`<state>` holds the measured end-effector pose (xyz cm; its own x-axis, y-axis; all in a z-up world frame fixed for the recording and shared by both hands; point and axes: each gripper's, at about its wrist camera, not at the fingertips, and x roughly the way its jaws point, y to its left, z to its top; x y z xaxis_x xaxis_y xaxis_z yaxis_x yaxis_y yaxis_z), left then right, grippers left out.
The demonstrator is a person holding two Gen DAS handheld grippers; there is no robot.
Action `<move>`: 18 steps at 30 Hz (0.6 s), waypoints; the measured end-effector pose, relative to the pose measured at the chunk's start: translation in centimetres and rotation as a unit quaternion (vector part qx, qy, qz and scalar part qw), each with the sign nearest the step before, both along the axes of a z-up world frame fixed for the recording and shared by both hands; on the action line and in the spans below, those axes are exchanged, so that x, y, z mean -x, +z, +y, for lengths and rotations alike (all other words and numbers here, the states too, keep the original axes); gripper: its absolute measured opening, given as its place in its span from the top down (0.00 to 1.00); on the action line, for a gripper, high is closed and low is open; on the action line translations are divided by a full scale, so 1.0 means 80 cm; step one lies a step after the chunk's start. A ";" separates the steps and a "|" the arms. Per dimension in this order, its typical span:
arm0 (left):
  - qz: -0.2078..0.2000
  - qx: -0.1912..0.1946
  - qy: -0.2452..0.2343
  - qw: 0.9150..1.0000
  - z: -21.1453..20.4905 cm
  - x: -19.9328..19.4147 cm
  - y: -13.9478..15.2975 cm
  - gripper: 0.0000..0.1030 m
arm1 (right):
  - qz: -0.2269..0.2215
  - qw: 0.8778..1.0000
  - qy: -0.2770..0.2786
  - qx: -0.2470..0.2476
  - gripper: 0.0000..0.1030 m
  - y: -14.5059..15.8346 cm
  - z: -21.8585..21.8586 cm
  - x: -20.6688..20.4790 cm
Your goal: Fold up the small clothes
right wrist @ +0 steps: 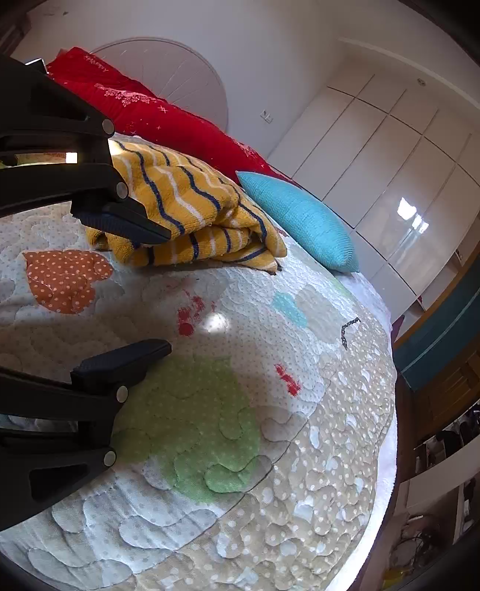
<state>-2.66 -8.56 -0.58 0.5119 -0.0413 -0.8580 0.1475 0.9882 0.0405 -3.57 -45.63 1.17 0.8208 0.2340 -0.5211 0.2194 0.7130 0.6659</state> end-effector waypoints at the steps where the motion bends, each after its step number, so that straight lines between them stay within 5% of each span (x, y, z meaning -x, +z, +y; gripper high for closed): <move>1: -0.003 -0.004 0.001 1.000 -0.001 0.003 0.000 0.00 | -0.001 1.000 0.000 -0.001 0.44 0.000 0.000 0.000; 18: -0.027 -0.040 0.000 0.999 -0.012 0.016 0.002 0.00 | -0.004 1.000 -0.003 -0.004 0.44 0.000 0.000 0.003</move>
